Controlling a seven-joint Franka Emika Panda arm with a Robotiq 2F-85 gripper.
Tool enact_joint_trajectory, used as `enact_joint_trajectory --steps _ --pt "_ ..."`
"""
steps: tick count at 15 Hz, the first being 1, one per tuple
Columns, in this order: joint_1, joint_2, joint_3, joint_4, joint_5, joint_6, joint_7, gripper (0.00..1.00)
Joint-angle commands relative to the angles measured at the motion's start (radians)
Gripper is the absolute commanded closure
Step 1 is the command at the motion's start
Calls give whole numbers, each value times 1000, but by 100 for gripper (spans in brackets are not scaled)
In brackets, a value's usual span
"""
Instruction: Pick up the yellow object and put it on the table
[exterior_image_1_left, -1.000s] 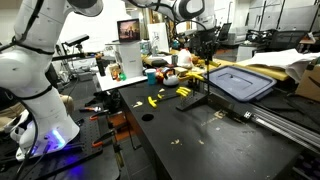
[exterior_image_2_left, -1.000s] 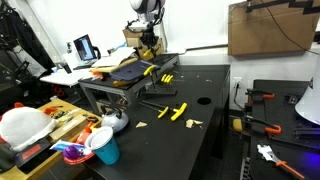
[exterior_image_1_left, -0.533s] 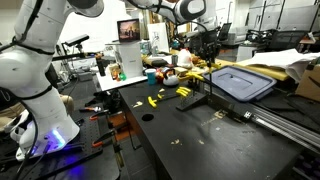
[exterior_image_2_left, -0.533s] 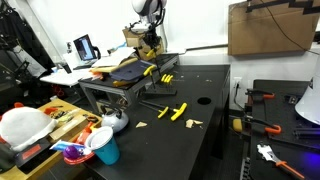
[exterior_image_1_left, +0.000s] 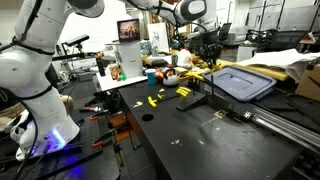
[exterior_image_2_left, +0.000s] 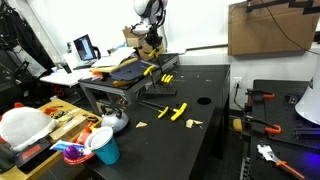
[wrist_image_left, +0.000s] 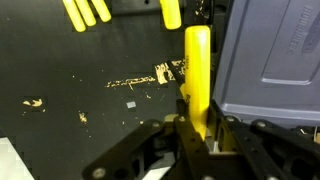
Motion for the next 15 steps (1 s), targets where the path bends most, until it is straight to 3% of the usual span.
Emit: enact_joint_trajectory --steps 1,15 --pt "10 -32 -11 -40 -25 30 43 94" --pt "-11 -49 -15 -95 -45 -1 11 94"
